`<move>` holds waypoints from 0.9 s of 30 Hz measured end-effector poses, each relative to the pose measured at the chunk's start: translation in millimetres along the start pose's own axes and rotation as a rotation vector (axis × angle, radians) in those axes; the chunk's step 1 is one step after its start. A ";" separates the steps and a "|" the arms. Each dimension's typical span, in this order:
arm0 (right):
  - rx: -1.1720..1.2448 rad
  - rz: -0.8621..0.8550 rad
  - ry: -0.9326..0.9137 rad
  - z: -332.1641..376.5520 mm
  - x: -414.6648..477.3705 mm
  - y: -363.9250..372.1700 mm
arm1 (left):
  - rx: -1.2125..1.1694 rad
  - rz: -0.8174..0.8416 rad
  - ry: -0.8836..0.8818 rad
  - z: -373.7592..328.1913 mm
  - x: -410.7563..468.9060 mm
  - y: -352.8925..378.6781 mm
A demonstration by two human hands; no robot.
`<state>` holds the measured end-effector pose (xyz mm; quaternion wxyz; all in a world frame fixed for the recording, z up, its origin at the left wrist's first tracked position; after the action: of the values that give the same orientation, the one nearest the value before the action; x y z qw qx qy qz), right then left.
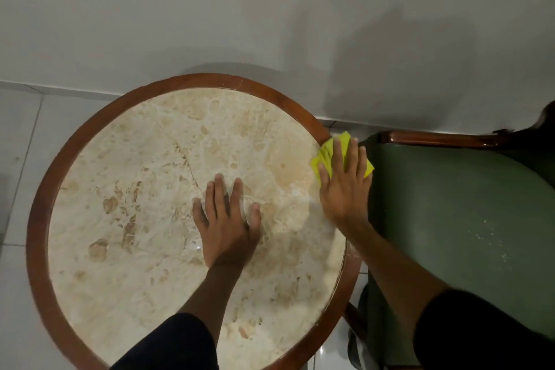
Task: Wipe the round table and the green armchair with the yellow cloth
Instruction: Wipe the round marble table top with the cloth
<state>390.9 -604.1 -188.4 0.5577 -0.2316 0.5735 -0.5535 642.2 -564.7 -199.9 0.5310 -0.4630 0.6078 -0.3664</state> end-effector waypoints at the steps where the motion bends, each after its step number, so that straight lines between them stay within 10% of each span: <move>1: 0.039 -0.007 0.045 2.6 5.8 -1.5 | -0.013 0.008 -0.008 1.1 0.4 0.7; 8: 0.086 -0.046 0.042 -40.9 -99.6 26.0 | 0.010 -0.054 0.011 3.4 1.4 -0.5; 17: 0.743 -0.201 0.194 -137.5 -147.5 -19.4 | -0.309 -0.227 0.227 -56.2 -41.8 -43.3; 20: 0.703 -0.127 0.111 -148.6 -173.7 -34.4 | -0.748 0.136 0.275 -142.5 -96.0 -27.0; 24: 0.546 0.048 -0.105 -160.3 -207.2 -48.7 | -1.409 0.850 -0.230 -232.8 -151.9 37.3; 27: 0.614 0.081 -0.148 -183.5 -227.7 -57.1 | -1.475 1.043 -0.199 -268.4 -165.5 53.2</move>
<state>268.1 -349.9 -93.3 0.6632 -0.0690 0.3462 -0.6599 369.8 -403.5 -154.2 0.2483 -0.3813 0.7718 0.4442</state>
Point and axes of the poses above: each hand's wrist, its own x-axis towards the middle knuckle, its own y-axis out of the palm, z = x × y, the point moved 8 cm from there along x, towards the middle knuckle, and after that the axes turned 10 degrees about z, right-handed, at the moved point
